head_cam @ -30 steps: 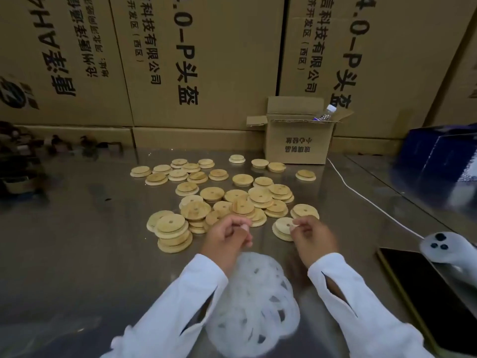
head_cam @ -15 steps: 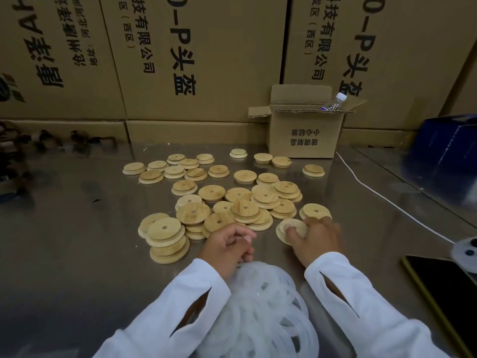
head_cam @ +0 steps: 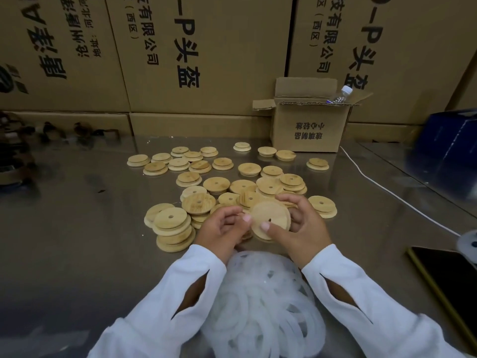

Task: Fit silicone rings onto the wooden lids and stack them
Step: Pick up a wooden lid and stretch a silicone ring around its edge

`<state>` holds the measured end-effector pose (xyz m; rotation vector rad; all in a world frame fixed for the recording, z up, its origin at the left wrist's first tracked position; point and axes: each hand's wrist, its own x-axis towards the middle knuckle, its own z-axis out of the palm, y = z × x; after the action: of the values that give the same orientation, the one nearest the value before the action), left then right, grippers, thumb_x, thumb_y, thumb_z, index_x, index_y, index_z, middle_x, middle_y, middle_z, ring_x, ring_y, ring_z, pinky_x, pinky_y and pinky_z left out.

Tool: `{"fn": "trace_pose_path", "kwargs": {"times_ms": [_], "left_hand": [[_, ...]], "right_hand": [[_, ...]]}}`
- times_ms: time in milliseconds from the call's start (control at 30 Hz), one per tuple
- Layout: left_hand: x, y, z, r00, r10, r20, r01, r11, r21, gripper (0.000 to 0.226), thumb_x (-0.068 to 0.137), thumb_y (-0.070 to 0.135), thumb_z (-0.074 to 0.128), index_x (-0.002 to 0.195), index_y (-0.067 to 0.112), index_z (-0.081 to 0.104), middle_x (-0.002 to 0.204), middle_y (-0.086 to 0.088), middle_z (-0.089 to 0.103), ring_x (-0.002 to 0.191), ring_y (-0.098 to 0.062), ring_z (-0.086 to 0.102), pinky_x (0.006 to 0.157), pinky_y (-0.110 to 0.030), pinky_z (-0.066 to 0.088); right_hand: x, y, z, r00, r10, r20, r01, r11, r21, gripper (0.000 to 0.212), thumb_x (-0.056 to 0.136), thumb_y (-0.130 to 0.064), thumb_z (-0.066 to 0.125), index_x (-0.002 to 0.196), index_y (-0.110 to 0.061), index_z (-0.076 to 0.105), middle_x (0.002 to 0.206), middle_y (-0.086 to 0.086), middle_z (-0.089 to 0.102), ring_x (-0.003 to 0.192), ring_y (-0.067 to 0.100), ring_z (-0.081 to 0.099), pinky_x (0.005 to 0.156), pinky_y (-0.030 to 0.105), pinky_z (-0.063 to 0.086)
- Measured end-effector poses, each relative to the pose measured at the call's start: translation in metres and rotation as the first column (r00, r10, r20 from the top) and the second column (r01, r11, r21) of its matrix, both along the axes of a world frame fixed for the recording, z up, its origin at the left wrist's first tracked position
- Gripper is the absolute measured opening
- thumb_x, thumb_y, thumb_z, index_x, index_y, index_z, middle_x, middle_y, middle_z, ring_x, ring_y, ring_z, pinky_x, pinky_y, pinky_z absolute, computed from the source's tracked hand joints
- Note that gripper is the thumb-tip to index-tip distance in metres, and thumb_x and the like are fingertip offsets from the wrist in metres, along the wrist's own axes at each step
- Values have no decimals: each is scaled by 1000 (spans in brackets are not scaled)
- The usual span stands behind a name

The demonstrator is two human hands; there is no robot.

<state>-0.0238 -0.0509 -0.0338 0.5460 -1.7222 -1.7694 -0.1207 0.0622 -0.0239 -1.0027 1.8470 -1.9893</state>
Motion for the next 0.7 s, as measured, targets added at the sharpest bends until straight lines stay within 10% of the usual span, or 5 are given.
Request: {"fn": "trace_pose_path", "kwargs": {"times_ms": [267,467,700], "left_hand": [[4,-4,3,991,-96,-97,107,988,108,20,76,28,61,86,12,69,75,-6,71,75,-21,67,68,-33,57],[4,-11,8,969,-12,-247,84,955,284,25,66,26,62,86,11,67,75,-1,72,73,-16,70,56,-28,55],[3,-15,7,966,45,-254,45,940,339,12,82,18,57,90,11,63,88,-6,67,91,-23,63,56,-27,56]], "right_hand": [[13,-4,-4,997,3,-77,-1,1000,22,46,64,-14,80,97,-31,54,80,3,65,75,8,61,69,16,49],[4,0,-13,831,183,-525,137,848,512,13,81,-38,63,84,-28,71,75,-12,48,82,8,41,67,7,29],[5,0,-10,841,247,-481,78,825,560,2,75,-29,71,77,-29,72,82,-1,54,86,11,47,66,5,30]]}}
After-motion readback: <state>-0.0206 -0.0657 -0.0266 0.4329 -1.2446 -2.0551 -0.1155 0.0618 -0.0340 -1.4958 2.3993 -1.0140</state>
